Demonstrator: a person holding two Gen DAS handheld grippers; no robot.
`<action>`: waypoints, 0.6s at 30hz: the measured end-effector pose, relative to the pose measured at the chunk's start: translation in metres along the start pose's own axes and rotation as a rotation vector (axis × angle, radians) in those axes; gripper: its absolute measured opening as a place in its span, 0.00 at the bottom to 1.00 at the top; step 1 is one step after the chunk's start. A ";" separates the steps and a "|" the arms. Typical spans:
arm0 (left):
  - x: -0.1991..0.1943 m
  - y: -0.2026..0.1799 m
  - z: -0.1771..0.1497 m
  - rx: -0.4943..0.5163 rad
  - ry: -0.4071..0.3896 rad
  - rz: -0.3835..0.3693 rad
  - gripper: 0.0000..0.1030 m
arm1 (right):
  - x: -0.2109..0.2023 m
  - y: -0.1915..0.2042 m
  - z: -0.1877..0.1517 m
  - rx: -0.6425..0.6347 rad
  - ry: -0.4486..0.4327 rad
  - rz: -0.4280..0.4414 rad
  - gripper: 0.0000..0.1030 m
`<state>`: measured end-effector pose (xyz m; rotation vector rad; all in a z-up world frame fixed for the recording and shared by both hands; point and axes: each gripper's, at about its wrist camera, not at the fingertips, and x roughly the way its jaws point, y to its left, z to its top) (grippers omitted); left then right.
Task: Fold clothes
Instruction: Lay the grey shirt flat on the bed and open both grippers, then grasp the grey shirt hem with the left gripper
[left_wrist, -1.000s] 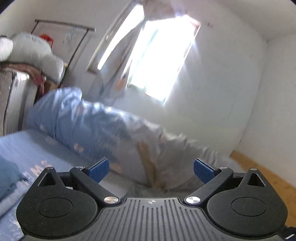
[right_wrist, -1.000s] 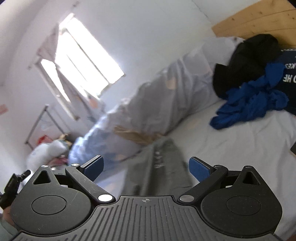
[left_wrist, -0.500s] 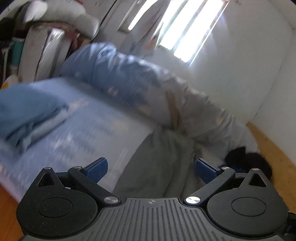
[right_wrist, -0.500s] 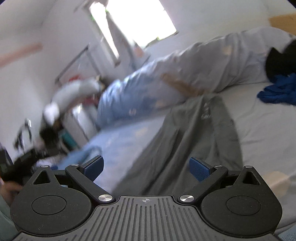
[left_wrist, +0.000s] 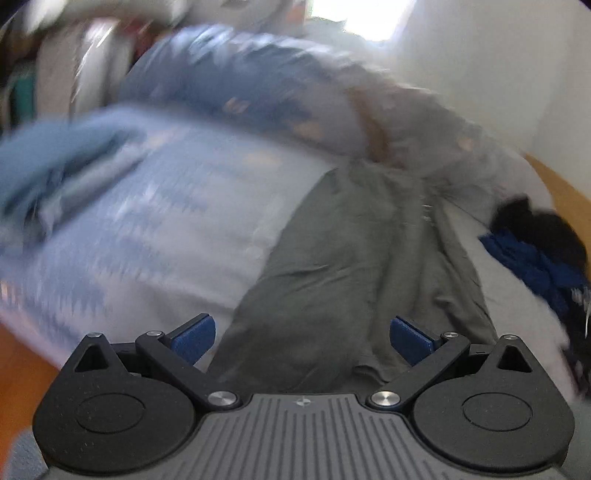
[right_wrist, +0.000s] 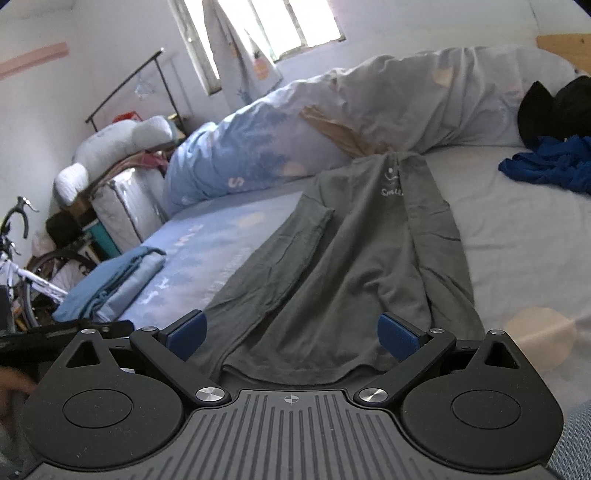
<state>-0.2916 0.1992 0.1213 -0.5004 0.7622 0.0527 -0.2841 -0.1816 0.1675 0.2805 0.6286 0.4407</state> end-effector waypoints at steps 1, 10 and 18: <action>0.008 0.017 0.001 -0.110 0.028 -0.016 0.98 | -0.002 0.001 0.000 -0.001 -0.002 0.004 0.97; 0.070 0.054 0.005 -0.280 0.163 -0.007 0.91 | -0.016 0.002 0.000 -0.006 -0.021 0.030 0.97; 0.085 0.059 -0.003 -0.311 0.186 0.080 0.69 | -0.012 0.018 -0.006 -0.084 -0.017 0.041 0.97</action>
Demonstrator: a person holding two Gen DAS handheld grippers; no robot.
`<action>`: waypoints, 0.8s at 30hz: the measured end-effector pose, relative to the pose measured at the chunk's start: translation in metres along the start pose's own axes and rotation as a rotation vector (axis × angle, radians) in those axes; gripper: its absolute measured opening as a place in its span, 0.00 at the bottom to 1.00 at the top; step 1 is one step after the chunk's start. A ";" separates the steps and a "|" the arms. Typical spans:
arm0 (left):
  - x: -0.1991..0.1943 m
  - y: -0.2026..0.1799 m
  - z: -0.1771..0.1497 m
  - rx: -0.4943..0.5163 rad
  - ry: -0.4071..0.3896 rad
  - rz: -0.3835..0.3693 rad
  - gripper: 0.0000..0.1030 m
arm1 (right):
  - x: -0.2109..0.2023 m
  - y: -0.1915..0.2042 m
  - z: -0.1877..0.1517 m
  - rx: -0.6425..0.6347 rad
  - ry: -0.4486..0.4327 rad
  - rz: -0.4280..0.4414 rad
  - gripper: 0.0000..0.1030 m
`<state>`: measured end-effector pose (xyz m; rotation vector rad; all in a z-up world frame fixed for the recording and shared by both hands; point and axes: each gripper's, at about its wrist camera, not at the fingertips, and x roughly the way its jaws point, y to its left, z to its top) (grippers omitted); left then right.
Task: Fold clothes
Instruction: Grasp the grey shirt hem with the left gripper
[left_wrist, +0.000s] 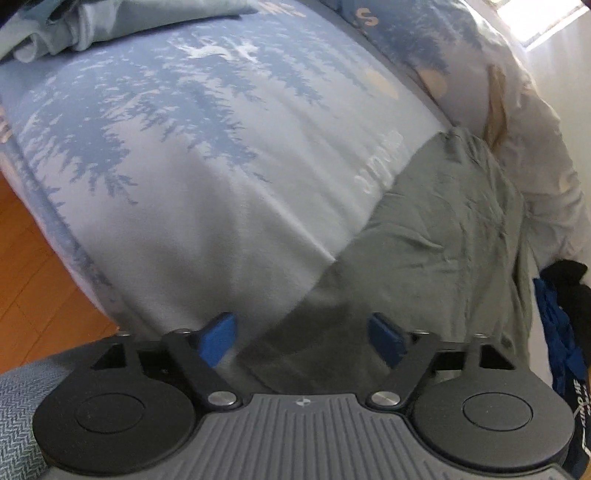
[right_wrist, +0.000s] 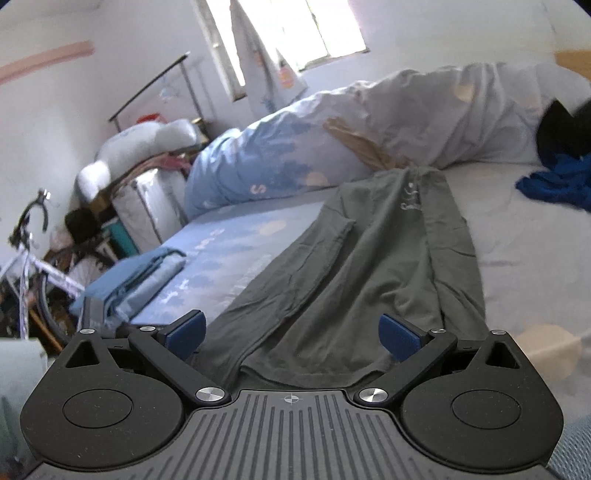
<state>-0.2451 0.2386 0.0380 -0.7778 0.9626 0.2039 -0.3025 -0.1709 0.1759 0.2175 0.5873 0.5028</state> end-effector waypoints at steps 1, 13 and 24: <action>-0.002 0.003 0.001 -0.024 0.000 -0.005 0.62 | 0.002 0.005 -0.001 -0.020 0.003 0.000 0.97; -0.002 0.007 0.011 0.030 0.040 -0.055 0.36 | 0.097 0.124 -0.036 -0.385 0.138 0.163 0.97; 0.004 -0.008 0.017 0.091 0.087 -0.075 0.05 | 0.160 0.178 -0.074 -0.495 0.170 0.133 0.96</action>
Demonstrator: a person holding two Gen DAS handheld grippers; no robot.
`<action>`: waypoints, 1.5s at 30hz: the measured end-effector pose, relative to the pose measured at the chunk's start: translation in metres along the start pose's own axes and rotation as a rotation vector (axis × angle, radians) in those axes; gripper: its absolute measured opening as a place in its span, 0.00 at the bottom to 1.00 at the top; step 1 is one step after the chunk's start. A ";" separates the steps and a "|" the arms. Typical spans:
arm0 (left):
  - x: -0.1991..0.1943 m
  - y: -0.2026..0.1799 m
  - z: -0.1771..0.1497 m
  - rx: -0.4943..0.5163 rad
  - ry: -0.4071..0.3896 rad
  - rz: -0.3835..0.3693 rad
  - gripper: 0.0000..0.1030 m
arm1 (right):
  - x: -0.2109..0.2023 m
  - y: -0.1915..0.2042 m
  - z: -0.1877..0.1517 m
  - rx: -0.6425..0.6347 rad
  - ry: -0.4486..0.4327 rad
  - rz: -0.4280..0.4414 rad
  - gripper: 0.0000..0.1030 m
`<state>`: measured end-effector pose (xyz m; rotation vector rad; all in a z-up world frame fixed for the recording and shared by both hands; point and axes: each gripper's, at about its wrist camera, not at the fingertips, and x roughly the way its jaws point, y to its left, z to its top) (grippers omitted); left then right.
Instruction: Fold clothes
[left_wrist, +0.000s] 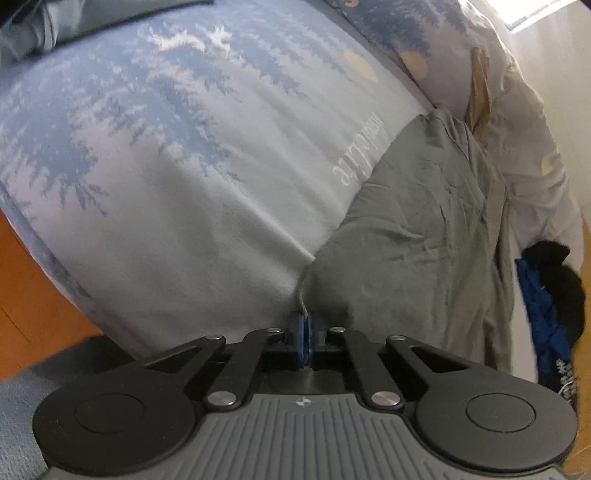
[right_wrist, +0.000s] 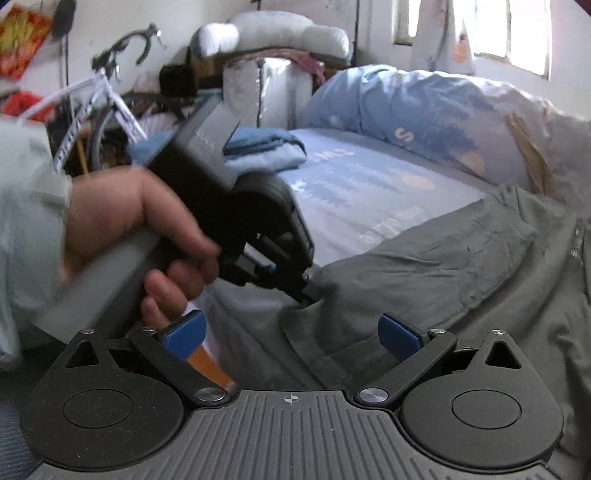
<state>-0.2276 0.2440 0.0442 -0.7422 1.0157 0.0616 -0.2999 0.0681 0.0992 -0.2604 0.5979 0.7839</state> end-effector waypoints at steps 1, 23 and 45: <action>0.000 -0.001 0.001 0.007 0.006 0.006 0.05 | 0.003 0.001 -0.001 -0.006 0.001 -0.019 0.95; -0.016 -0.011 0.018 -0.071 0.017 -0.093 0.26 | 0.051 0.032 -0.011 -0.271 0.052 -0.221 0.06; -0.018 -0.009 0.018 -0.118 -0.050 -0.104 0.59 | 0.026 0.005 0.016 -0.065 0.001 -0.149 0.06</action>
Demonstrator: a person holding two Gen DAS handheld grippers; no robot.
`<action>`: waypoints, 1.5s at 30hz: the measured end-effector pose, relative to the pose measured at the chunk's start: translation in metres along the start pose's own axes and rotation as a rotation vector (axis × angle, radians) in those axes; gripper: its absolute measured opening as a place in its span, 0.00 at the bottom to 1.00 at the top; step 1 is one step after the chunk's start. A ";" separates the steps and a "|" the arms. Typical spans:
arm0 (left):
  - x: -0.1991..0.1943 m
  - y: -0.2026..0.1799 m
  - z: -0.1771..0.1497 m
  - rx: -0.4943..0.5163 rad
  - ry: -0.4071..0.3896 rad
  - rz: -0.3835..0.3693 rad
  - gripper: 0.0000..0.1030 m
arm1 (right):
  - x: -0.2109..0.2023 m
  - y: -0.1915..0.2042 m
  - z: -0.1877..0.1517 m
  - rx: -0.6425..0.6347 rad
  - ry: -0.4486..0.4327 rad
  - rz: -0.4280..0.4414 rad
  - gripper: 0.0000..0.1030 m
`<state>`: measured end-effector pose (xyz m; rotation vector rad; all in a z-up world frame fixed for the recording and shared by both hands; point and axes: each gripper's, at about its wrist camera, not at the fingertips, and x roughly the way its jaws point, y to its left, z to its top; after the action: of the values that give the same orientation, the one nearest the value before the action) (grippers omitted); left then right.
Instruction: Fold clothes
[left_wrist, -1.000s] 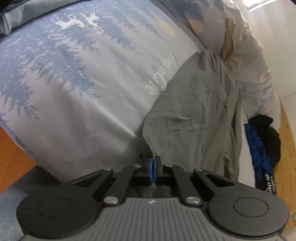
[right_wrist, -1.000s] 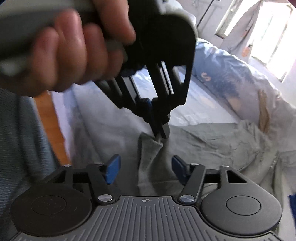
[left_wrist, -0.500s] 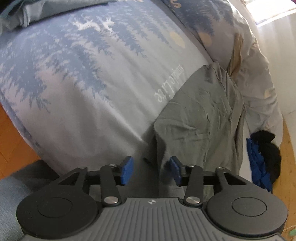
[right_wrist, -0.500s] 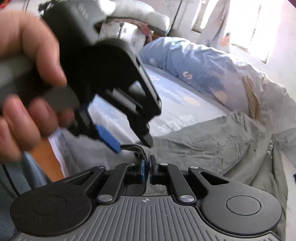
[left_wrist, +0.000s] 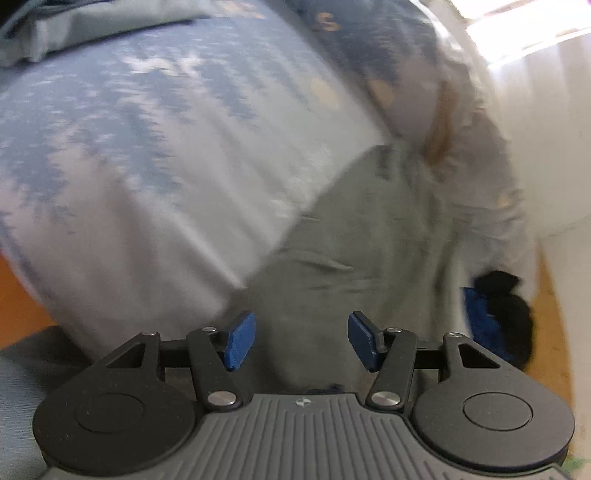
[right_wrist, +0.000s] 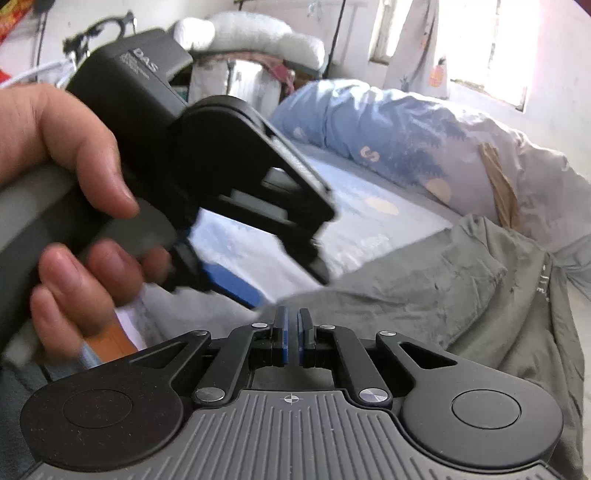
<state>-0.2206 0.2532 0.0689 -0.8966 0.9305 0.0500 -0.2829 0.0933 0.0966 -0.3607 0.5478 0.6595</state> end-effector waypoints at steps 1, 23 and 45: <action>0.000 0.004 0.002 -0.006 -0.003 0.033 0.59 | 0.003 -0.001 -0.003 0.004 0.016 0.006 0.06; 0.005 0.029 0.007 -0.020 0.042 0.107 0.59 | 0.046 0.060 -0.042 -0.264 0.061 -0.030 0.06; 0.018 0.002 -0.019 0.029 0.058 -0.039 0.17 | 0.002 0.013 -0.019 0.069 -0.019 0.038 0.06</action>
<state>-0.2228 0.2357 0.0493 -0.8931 0.9652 -0.0234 -0.2971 0.0948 0.0785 -0.2791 0.5589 0.6783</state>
